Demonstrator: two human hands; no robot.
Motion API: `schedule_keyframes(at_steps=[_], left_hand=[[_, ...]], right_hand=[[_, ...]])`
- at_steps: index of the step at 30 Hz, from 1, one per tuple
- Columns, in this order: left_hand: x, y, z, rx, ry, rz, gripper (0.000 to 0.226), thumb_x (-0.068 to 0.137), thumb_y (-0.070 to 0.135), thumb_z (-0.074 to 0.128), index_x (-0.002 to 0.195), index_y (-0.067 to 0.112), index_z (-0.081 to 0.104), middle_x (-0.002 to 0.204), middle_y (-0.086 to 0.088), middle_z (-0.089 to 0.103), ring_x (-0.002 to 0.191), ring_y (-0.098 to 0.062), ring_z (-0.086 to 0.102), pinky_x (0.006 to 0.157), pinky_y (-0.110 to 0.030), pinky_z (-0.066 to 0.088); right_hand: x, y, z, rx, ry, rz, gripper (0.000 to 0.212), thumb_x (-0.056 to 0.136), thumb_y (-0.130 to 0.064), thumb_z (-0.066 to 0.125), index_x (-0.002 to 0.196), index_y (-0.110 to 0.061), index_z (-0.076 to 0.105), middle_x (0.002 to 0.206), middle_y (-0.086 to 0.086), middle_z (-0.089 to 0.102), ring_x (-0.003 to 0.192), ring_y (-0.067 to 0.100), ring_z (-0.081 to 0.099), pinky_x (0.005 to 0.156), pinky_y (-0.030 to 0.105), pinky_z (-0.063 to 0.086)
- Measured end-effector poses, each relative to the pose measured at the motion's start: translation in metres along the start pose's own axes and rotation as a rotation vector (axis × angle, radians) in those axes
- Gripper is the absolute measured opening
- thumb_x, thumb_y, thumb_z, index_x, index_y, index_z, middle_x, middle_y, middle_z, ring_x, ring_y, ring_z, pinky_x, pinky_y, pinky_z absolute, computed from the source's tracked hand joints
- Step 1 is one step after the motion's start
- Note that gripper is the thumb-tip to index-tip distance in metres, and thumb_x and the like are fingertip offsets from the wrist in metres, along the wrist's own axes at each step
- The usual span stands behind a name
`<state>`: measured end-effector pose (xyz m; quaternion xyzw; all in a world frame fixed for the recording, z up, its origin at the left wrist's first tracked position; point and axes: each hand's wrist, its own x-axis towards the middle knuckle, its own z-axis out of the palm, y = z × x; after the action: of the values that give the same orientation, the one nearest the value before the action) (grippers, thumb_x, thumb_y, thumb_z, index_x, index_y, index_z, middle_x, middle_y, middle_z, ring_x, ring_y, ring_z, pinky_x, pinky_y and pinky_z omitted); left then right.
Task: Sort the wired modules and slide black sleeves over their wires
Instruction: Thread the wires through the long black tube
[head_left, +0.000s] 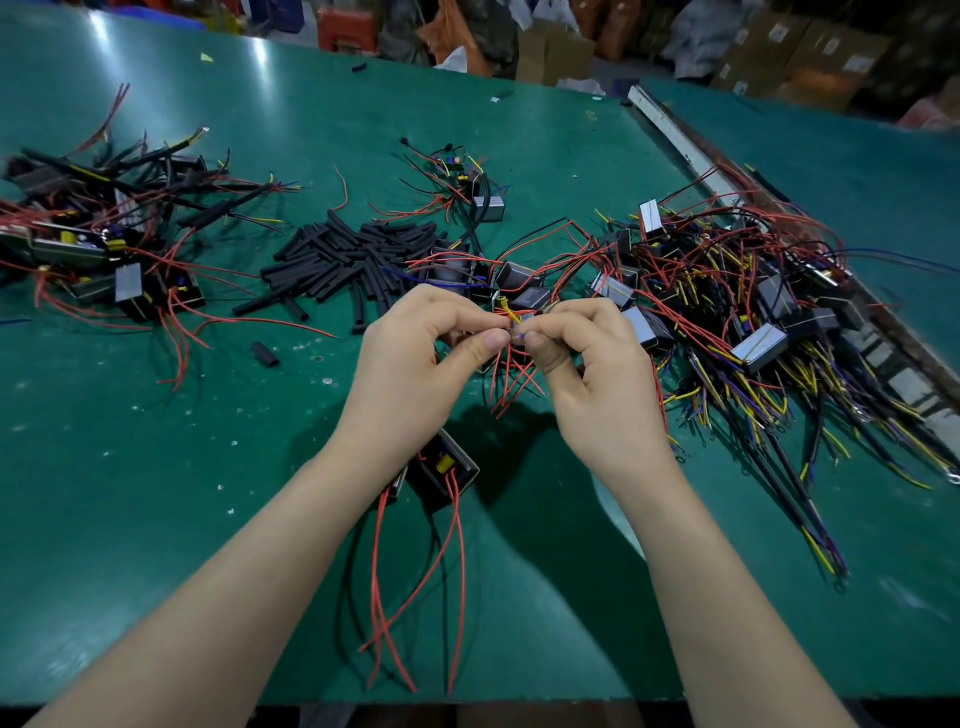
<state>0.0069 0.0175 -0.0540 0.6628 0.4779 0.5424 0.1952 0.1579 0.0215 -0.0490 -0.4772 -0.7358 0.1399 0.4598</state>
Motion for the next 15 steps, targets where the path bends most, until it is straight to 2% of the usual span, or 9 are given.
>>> schedule_keyframes(at_steps=[4, 10, 15], left_hand=[[0.0001, 0.0023, -0.0010, -0.006, -0.013, 0.035, 0.017, 0.082, 0.008, 0.070, 0.094, 0.020, 0.069, 0.088, 0.007, 0.059, 0.084, -0.006, 0.058, 0.077, -0.010, 0.041], [0.0011, 0.0024, -0.0009, 0.007, -0.015, 0.068, 0.014, 0.081, 0.004, 0.070, 0.094, 0.008, 0.072, 0.089, 0.002, 0.059, 0.082, -0.006, 0.058, 0.077, -0.009, 0.041], [0.0010, 0.0014, -0.0011, 0.005, -0.018, 0.087, 0.015, 0.081, 0.005, 0.069, 0.095, 0.012, 0.071, 0.089, 0.001, 0.059, 0.081, -0.010, 0.057, 0.076, -0.014, 0.044]], right_hand=[[0.0002, 0.0002, 0.0009, -0.009, -0.006, 0.006, 0.014, 0.093, -0.009, 0.060, 0.096, -0.008, 0.073, 0.096, 0.001, 0.053, 0.096, 0.032, 0.055, 0.087, 0.046, 0.044], [0.0008, 0.0015, 0.0012, 0.035, -0.011, 0.016, 0.014, 0.094, -0.011, 0.059, 0.095, -0.007, 0.072, 0.096, 0.002, 0.054, 0.097, 0.030, 0.056, 0.088, 0.043, 0.045], [0.0005, 0.0023, 0.0019, 0.059, -0.020, 0.020, 0.014, 0.094, -0.009, 0.057, 0.094, -0.005, 0.071, 0.095, 0.002, 0.054, 0.092, 0.021, 0.055, 0.085, 0.025, 0.043]])
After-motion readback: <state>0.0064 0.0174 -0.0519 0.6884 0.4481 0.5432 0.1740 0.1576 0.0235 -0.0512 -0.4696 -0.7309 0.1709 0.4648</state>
